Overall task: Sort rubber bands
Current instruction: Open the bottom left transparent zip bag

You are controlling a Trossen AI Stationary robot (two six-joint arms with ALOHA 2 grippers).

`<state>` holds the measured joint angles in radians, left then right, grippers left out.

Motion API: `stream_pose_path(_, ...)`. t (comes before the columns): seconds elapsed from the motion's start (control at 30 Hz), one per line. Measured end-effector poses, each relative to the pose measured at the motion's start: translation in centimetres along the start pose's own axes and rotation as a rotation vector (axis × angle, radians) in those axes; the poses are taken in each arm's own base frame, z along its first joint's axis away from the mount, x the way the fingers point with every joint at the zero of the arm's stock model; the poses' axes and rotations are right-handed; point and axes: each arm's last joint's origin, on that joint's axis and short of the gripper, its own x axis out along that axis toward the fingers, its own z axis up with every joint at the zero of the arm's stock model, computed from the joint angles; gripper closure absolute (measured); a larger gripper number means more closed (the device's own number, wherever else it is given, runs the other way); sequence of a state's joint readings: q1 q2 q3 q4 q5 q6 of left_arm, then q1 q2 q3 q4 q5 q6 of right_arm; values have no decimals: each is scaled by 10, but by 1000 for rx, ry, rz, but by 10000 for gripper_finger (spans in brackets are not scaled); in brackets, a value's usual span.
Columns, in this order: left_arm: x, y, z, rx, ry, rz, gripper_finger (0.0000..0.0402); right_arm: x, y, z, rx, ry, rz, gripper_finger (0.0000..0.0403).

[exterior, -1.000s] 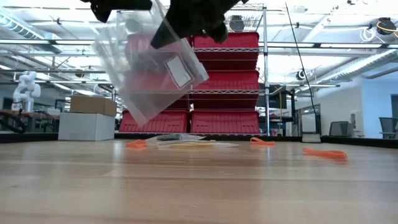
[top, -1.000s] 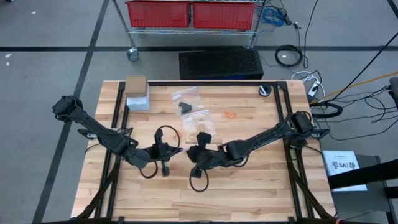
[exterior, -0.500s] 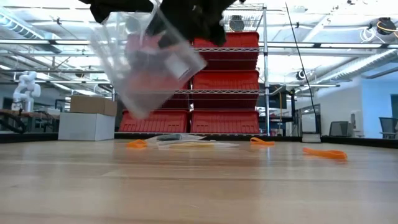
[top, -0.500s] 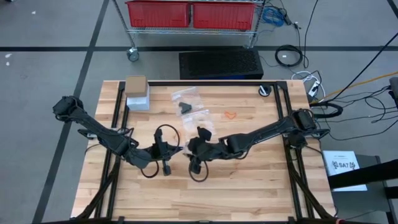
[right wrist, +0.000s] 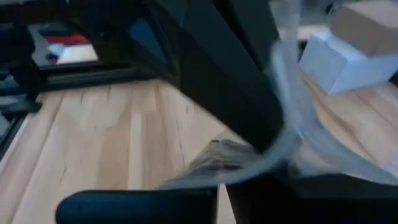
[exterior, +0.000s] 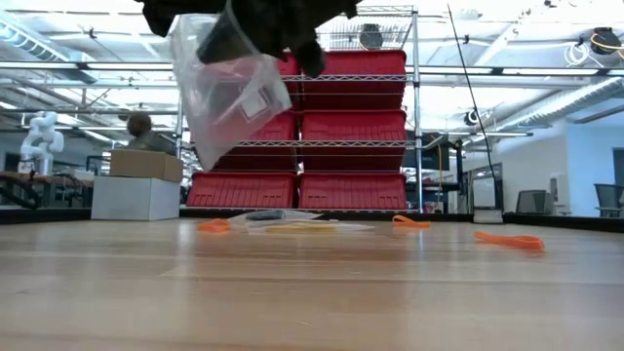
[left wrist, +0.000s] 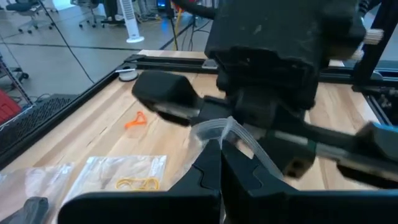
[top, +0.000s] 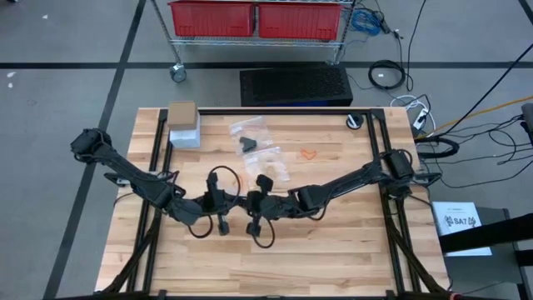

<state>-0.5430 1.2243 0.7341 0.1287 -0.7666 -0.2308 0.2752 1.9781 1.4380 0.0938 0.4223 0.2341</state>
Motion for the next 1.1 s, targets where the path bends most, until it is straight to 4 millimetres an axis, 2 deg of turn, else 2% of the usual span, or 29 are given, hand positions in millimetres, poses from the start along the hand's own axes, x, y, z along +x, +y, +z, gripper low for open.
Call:
stream_pose_path(0.23, -2, -1, 0, 4, -14, 49, 402, -5, 3, 1, -40, -82, -262, 402)
stream_pose_path(0.43, -7, -4, -3, -16, -18, 60, 402, -8, 2, -4, -38, -41, -310, 403)
stream_pose_path(0.57, -8, -4, -17, -52, 6, 57, 402, -12, 4, -6, -74, -8, -313, 403)
stream_pose_path(0.7, -9, -3, -28, -107, -3, 50, 402, -27, 5, -2, -117, 39, -304, 403)
stream_pose_path(0.83, -9, -4, -27, -125, -34, 39, 402, -38, 5, 2, -134, 105, -219, 403)
stream_pose_path(0.97, -9, -4, -24, -117, -53, 34, 402, -29, 2, -2, -83, 192, 7, 403)
stream_pose_path(1.1, -6, -1, -23, -123, -55, 44, 402, -20, -11, -1, -20, 203, 23, 401)
